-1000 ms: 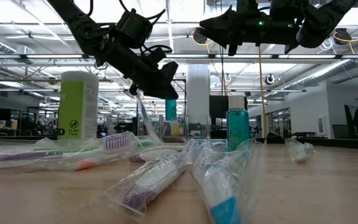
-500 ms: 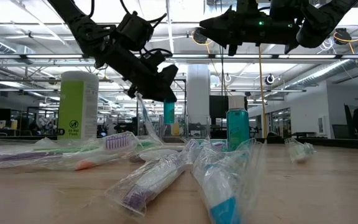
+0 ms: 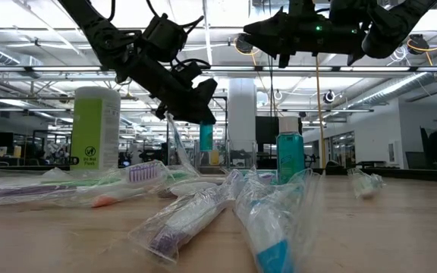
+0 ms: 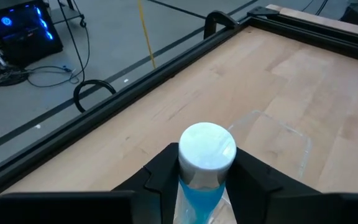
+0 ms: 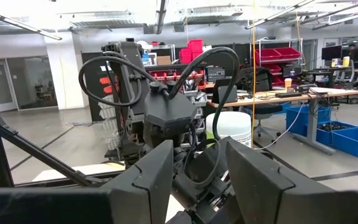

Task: Pick & Place toothbrushing station
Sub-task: Put the left blue mouthwash into the transparent organizer

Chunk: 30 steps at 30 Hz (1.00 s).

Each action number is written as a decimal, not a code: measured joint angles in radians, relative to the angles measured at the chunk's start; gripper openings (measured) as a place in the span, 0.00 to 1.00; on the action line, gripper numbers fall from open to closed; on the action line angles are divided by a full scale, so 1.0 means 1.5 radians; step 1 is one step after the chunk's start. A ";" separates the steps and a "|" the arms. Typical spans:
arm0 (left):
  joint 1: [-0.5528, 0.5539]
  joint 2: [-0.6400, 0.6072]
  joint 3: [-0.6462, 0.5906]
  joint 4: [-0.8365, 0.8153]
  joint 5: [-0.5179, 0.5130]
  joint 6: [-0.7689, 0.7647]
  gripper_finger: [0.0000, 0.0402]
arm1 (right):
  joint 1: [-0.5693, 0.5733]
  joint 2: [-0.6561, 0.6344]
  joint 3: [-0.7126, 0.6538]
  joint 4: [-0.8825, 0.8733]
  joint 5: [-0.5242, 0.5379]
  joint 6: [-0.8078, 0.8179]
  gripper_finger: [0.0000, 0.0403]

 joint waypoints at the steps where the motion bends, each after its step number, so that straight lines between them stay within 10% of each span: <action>1: 0.000 0.000 0.000 0.000 0.000 0.000 0.30 | 0.000 0.000 0.000 0.000 0.000 0.000 0.35; 30: -0.003 0.052 0.000 0.035 0.000 -0.018 0.30 | 0.000 0.000 0.000 0.001 0.000 0.001 0.35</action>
